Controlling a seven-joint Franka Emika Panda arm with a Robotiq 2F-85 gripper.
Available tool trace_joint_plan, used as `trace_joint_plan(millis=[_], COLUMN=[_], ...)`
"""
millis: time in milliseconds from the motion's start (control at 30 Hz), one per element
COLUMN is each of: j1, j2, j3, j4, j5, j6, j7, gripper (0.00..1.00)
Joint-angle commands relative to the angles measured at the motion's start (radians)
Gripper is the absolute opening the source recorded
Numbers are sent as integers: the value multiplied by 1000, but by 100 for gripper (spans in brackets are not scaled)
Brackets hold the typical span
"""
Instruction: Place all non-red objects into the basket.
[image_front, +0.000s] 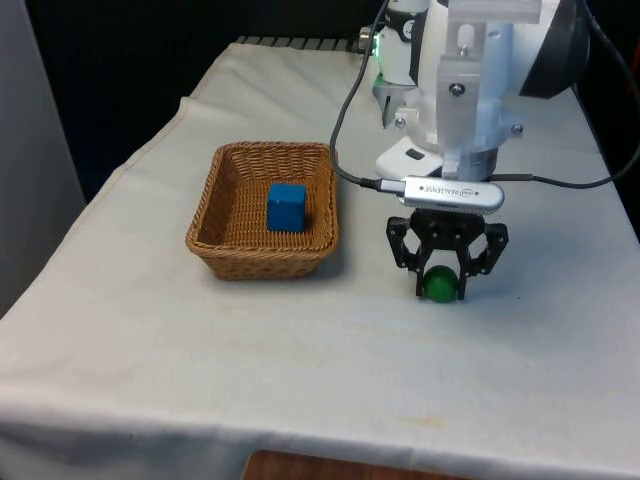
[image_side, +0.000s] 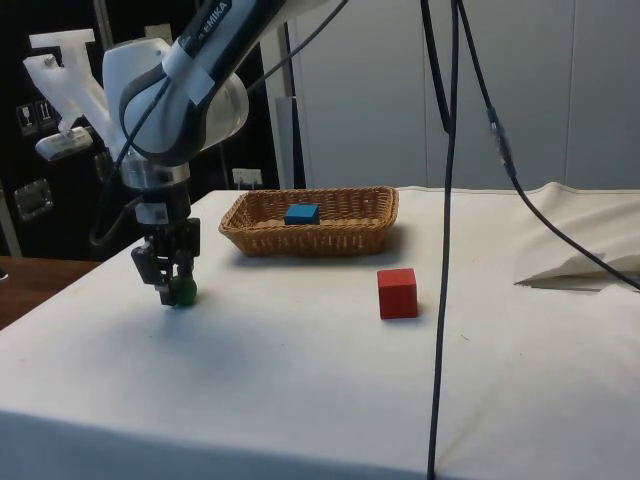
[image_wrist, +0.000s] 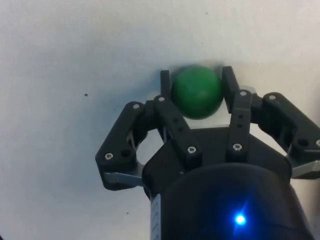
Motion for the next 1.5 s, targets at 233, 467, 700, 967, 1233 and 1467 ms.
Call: trace_joint_plan(millis=[233,467,700,967,1233,1467], j1=[2,3,3,-1,-18,-27], j2=[-7,-46,-80,-109,-155,-183], j3=[-3,-7,-9,-17,-28,-38], j4=[-1,1,1,4,-34,-73], j5=[-2,-8,-11,-10,3,16], j6=[-7,-56,-99,-141,-155,-151], j7=[1,0,-2,-11,-62,-105], gripper=[0,0,0,0,0,0])
